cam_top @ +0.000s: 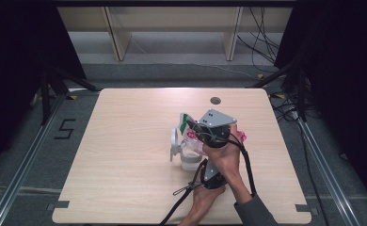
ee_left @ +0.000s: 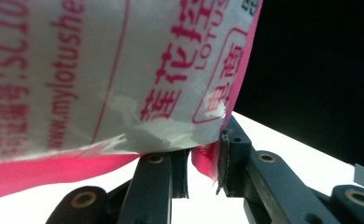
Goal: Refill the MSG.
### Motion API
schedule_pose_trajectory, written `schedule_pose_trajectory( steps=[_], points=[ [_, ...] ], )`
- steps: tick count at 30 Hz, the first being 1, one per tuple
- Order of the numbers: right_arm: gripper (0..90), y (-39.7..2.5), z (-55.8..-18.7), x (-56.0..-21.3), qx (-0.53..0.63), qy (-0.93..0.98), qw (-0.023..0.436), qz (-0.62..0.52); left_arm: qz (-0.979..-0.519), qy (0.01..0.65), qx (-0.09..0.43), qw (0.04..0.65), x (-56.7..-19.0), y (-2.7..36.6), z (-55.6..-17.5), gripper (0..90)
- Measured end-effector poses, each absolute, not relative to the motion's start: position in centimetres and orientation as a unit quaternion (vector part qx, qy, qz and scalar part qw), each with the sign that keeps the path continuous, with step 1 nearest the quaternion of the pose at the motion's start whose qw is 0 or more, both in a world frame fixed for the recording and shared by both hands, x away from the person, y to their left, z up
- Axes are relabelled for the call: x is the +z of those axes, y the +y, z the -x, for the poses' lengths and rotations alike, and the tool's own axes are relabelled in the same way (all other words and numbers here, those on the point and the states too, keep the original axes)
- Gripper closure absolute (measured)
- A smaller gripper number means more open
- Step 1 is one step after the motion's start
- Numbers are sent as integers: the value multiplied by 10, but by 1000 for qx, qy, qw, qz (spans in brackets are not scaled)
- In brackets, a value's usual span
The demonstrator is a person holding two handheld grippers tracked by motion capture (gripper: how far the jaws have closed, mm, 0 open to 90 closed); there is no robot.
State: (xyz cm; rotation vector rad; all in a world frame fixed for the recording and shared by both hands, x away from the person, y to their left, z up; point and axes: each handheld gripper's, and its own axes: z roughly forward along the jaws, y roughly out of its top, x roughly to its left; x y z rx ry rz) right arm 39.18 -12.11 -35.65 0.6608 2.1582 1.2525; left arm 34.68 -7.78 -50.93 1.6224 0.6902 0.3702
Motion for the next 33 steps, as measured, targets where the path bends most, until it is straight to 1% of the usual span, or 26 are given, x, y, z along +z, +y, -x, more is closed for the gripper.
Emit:
schedule_pose_trajectory(
  steps=[1, 5, 7, 8, 11, 14, 15, 17, 18, 19, 22, 23, 24, 31, 32, 33],
  points=[
    [900, -121, -393, -357, 467, 801, 283, -245, -705, 302, 160, 621, -510, -78, -347, 761],
    [900, -121, -393, -357, 463, 806, 276, -245, -704, 302, 161, 622, -510, -78, -346, 760],
    [900, -122, -394, -358, 466, 803, 286, -237, -704, 302, 161, 623, -511, -78, -346, 761],
    [900, -121, -393, -358, 468, 803, 275, -246, -703, 302, 160, 623, -511, -78, -346, 761],
    [900, -120, -393, -358, 466, 804, 276, -245, -703, 301, 159, 625, -511, -78, -345, 761],
    [900, -119, -391, -359, 466, 805, 264, -256, -703, 302, 160, 624, -511, -78, -346, 761],
    [900, -119, -392, -359, 467, 803, 275, -249, -702, 301, 159, 625, -511, -78, -345, 761],
    [900, -120, -393, -358, 464, 805, 276, -245, -702, 301, 160, 625, -511, -78, -345, 760],
    [900, -119, -393, -359, 465, 806, 266, -251, -703, 301, 160, 625, -511, -78, -345, 760],
    [900, -120, -394, -359, 465, 805, 275, -245, -702, 301, 160, 625, -511, -78, -345, 760],
    [900, -120, -393, -358, 465, 807, 267, -246, -701, 301, 163, 626, -510, -78, -345, 760],
    [900, -121, -394, -357, 466, 803, 280, -244, -702, 301, 164, 624, -510, -78, -344, 760],
    [900, -121, -393, -357, 468, 804, 270, -249, -699, 302, 164, 627, -511, -79, -345, 760],
    [900, -120, -393, -357, 470, 803, 274, -244, -699, 301, 166, 627, -510, -78, -345, 761],
    [900, -119, -393, -357, 469, 803, 274, -244, -703, 290, 153, 631, -510, -79, -346, 761],
    [900, -118, -393, -357, 468, 804, 278, -241, -701, 295, 143, 633, -511, -80, -345, 761]
  ],
)
